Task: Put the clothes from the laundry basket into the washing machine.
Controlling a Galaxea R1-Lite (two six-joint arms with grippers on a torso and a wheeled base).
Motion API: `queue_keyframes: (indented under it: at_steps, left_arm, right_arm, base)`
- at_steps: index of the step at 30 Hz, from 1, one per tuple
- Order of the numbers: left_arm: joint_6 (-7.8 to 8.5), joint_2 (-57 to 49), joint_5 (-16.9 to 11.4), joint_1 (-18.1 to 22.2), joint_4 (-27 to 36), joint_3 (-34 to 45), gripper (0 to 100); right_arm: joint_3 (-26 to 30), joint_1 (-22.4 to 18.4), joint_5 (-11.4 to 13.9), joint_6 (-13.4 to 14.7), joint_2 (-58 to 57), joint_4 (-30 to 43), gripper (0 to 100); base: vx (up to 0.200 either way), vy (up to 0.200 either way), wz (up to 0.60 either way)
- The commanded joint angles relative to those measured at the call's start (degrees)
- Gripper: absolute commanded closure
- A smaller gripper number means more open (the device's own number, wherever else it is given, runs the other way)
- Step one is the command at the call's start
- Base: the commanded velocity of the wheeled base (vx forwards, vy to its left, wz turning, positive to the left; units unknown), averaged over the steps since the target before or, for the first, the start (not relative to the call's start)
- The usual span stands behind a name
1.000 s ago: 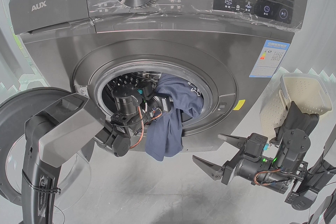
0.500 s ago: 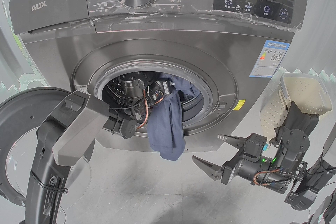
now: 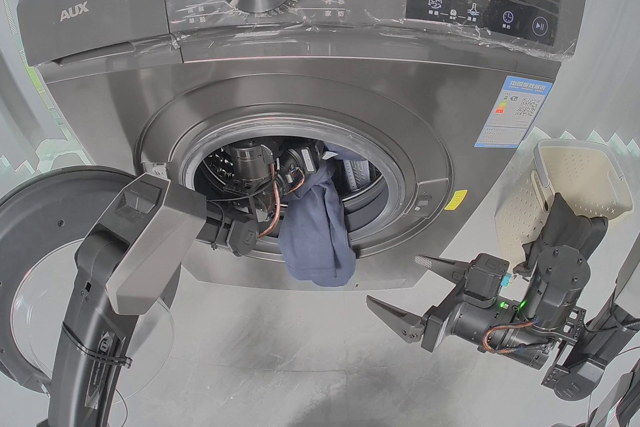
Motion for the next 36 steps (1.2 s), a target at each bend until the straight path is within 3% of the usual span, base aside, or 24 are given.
queue_keyframes:
  at_steps: [1,2,5,6,10,13,18,32,33,36]
  left_arm:
    - [-0.64,-4.4,-0.7,-0.5,2.3,5.5,0]
    - [-0.47,-7.1,-1.3,-0.8,4.5,10.0,0]
    - [-0.47,-8.7,-2.4,-1.5,6.3,12.8,0]
    - [-0.29,-10.4,-3.9,-1.9,7.7,16.0,0]
    - [-0.12,-11.4,-4.7,-2.5,8.2,18.6,0]
    - [1.82,-12.1,-7.0,-4.0,8.7,23.9,0]
    - [3.31,-11.0,-7.5,-4.1,8.5,25.1,0]
    - [4.37,-4.8,-6.8,-4.1,7.2,21.3,0]
    - [4.37,-4.8,-6.8,-4.2,7.1,21.4,100]
    - [4.28,-4.9,-6.8,-4.1,6.9,21.3,100]
  right_arm:
    - [0.0,0.0,0.0,0.0,0.0,0.0,0]
    - [0.0,0.0,0.0,0.0,0.0,0.0,0]
    - [0.0,0.1,0.0,0.0,0.1,0.0,0]
    - [0.0,0.2,0.0,0.0,0.1,0.0,0]
    - [-0.1,0.2,0.0,0.0,0.1,0.0,0]
    - [-0.1,0.2,0.0,0.0,0.2,0.0,0]
    - [-0.1,0.2,0.0,0.0,0.2,0.0,0]
    - [0.0,0.2,0.1,0.0,0.1,0.0,0]
    - [0.0,0.2,0.1,0.0,0.1,0.0,0]
    - [-0.1,0.1,0.1,0.0,0.1,0.0,0]
  base:
    - [0.000,0.000,0.00]
    - [0.000,0.000,0.00]
    - [0.000,0.000,0.00]
    - [0.000,0.000,0.00]
    - [0.000,0.000,0.00]
    - [0.000,0.000,0.00]
    - [0.000,0.000,0.00]
    - [0.000,0.000,0.00]
    - [0.000,0.000,0.00]
    - [0.000,0.000,0.00]
